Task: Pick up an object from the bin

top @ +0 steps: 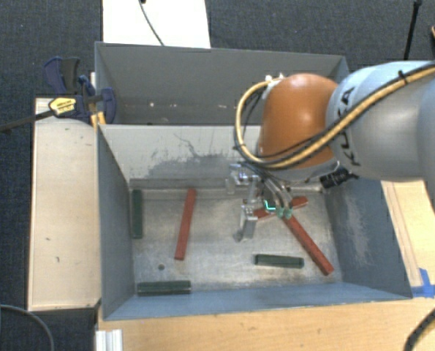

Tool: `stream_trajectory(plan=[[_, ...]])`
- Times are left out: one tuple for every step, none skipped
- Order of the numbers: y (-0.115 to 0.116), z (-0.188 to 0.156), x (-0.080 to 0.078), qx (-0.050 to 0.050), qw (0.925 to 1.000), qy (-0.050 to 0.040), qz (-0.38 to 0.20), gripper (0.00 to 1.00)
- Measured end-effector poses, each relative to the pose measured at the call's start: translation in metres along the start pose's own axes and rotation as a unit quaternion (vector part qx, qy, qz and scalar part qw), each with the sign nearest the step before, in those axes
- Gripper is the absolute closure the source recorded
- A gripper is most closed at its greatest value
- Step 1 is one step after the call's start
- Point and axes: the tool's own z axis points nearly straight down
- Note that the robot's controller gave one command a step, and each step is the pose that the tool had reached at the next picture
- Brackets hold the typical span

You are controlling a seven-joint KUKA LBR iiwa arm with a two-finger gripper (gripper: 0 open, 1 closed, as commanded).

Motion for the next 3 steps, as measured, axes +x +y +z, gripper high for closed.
stream_trajectory(plan=[[-0.0984, 0.0672, -0.0139, 0.002, 0.9983, -0.0014, 0.058, 0.00], [-0.0927, 0.0640, -0.0152, 0.000, 0.9984, -0.0037, 0.056, 1.00], [-0.0927, 0.0640, -0.0152, 0.000, 0.9984, -0.0037, 0.056, 0.00]])
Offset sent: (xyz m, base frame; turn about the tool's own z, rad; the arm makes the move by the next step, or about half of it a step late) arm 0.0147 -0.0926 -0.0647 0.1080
